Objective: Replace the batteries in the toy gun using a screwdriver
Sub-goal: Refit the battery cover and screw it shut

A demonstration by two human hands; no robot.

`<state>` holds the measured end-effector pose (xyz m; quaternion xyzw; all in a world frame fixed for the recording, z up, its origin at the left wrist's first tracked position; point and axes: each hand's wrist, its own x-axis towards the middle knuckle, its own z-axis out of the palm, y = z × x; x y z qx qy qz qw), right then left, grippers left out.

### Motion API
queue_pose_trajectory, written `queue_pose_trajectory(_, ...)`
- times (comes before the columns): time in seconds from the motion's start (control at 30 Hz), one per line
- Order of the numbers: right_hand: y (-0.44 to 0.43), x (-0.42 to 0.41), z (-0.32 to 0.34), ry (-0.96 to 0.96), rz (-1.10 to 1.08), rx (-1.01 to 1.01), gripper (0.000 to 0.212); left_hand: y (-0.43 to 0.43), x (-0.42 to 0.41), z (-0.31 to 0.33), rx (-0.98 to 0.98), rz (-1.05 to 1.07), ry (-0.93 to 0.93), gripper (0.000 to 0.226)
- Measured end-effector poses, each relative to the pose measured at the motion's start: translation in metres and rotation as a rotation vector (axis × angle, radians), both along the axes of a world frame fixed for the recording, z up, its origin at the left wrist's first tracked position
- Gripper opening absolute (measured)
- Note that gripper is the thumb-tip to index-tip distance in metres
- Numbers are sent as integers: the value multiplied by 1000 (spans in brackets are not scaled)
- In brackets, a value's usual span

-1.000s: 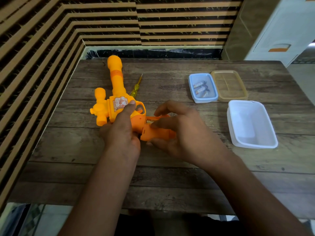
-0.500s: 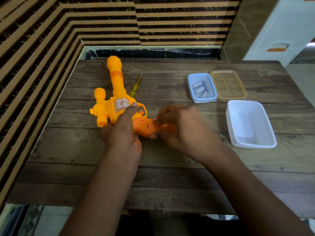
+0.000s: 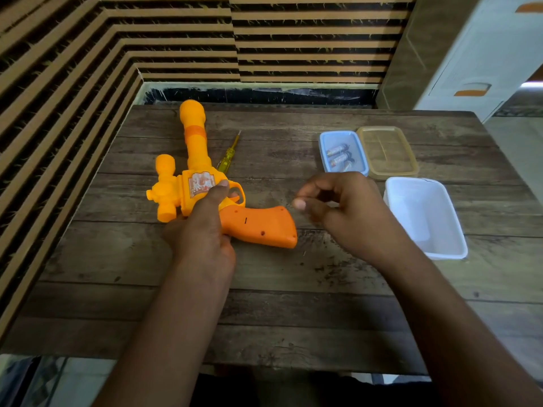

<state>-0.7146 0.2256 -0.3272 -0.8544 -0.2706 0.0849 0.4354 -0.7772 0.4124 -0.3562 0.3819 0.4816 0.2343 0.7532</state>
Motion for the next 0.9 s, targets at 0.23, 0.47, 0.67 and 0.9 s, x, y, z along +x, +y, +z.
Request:
queue_pose_trajectory(0.23,-12,3,-2,92,258,-271,28,4,3,-1,0,-15,40,52)
queue_pose_trajectory(0.47,-6,-3,2,61,332,-337,30,5,4,-3,9,-17,54,52)
queue_pose_trajectory(0.67,-2,-5,5,19,383,-441,30,3,3,1,11,-22,43,49)
queue_pose_trajectory(0.9,-5,0,-5,-24,189,-150,30,5,3,-2,2,-28,32,50)
